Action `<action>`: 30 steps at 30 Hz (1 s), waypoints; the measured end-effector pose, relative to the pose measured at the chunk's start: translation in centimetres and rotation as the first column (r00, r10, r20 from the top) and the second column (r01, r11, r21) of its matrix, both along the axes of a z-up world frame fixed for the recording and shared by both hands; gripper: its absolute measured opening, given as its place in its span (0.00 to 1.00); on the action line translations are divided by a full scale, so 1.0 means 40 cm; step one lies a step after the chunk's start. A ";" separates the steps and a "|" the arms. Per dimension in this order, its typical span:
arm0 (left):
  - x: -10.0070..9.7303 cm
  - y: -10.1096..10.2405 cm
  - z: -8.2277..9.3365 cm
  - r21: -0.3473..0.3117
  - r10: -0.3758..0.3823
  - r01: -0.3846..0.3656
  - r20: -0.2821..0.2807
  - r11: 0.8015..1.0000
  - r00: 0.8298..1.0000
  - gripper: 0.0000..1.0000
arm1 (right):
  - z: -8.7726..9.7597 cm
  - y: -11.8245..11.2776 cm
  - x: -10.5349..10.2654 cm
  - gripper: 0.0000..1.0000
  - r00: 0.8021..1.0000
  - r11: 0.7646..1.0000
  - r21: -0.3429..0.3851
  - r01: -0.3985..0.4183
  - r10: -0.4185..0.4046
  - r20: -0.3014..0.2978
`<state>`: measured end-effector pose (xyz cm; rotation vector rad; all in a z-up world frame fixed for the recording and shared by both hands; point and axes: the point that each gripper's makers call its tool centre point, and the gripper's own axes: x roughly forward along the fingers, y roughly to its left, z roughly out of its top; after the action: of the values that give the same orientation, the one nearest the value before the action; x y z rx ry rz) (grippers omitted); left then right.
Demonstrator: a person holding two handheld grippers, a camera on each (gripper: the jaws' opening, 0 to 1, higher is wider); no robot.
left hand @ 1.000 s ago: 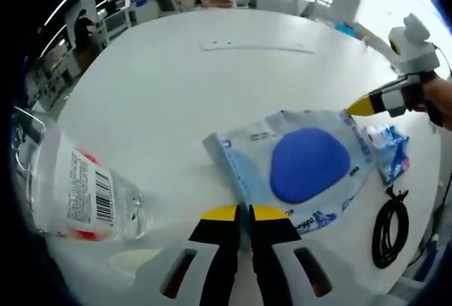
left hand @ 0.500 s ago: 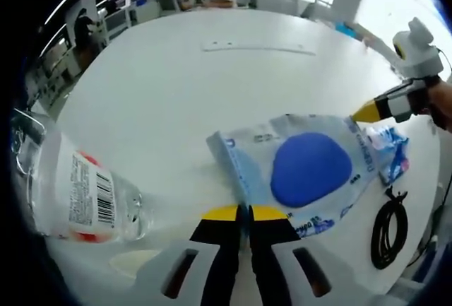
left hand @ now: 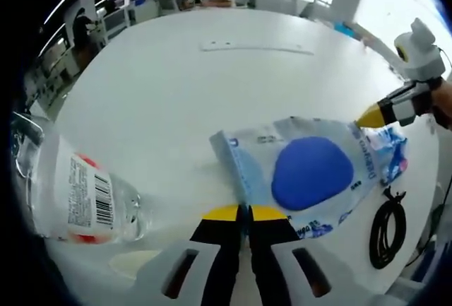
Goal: Arrange the tabletop items into an orderly group along one side of the table until the central work area is clear of visible clutter.
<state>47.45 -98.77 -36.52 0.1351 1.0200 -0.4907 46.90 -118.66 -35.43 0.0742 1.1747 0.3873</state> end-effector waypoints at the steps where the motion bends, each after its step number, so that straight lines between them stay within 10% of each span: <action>1: 0.000 0.000 -0.001 0.001 -0.001 0.001 0.000 1.000 1.000 0.00 | 0.000 0.000 -0.001 0.00 1.000 1.000 0.000 0.000 0.000 -0.001; 30: 0.000 -0.010 -0.006 -0.016 -0.008 0.008 0.000 1.000 1.000 0.11 | -0.007 -0.005 0.000 0.00 1.000 1.000 -0.013 -0.013 0.013 -0.005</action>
<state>47.45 -99.15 -36.74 0.1248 1.0160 -0.5062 46.88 -118.87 -35.73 0.0556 1.1828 0.3911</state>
